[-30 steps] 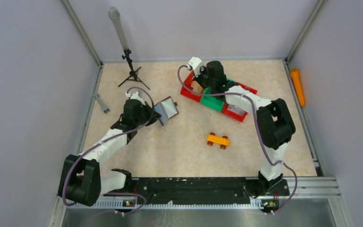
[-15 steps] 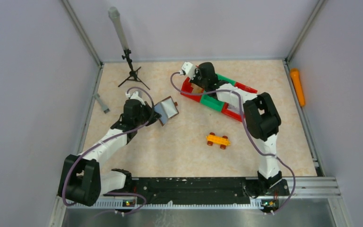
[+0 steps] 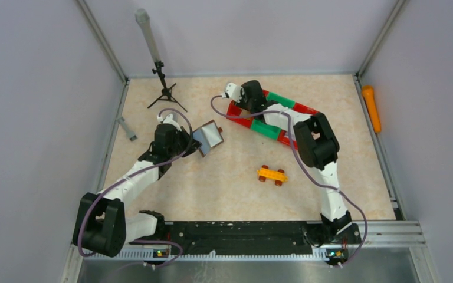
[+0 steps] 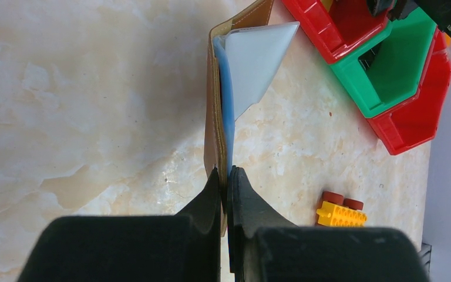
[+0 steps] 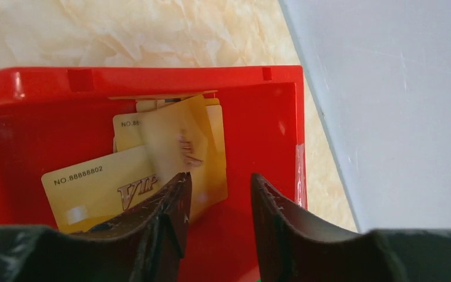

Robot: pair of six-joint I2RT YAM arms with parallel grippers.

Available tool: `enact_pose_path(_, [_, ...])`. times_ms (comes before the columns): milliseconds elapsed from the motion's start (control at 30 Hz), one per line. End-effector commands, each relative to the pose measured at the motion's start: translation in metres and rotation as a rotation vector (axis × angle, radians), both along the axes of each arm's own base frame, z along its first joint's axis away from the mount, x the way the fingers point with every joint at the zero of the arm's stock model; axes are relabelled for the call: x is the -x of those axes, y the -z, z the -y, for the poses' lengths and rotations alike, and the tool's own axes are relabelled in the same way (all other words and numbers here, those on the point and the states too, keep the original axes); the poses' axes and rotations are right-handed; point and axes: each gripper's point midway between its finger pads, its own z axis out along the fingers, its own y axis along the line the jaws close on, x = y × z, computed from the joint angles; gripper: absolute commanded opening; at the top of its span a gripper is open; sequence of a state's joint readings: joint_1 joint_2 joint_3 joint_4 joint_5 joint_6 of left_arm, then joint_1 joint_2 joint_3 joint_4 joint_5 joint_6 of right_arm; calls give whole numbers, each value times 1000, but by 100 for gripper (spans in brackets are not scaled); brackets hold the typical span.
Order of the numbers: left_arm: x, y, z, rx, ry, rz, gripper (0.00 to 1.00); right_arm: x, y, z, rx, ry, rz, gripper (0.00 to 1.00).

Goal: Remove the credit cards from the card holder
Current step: Place the credit card in the storage box, then place the card holder at the center of the board.

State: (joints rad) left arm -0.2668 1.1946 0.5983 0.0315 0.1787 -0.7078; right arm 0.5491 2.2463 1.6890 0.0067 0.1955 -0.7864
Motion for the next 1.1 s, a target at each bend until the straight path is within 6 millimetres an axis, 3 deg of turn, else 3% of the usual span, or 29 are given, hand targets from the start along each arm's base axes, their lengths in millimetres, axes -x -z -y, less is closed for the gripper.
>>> enact_pose_path(0, [-12, -26, 4, 29, 7, 82, 0, 1, -24, -18, -19, -21, 20, 47])
enact_pose_path(267, [-11, -26, 6, 35, 20, 75, 0, 35, -79, -39, -188, -75, 41, 48])
enact_pose_path(533, [-9, -29, 21, 87, 94, 79, 0, 104, -117, -36, -479, -140, 7, 47])
enact_pose_path(633, [-8, -28, 36, 132, 179, 71, 0, 133, -112, -30, -555, -144, -47, 48])
enact_pose_path(767, [-10, -10, 55, 165, 281, -62, 0, 168, -88, -18, -605, -103, -172, 48])
enact_pose_path(933, [-8, 7, 49, 94, 279, -192, 0, 205, -87, -9, -756, -116, -188, 52])
enact_pose_path(1067, [-10, 6, 34, 11, 224, -180, 6, 224, -67, -6, -822, -100, -239, 59])
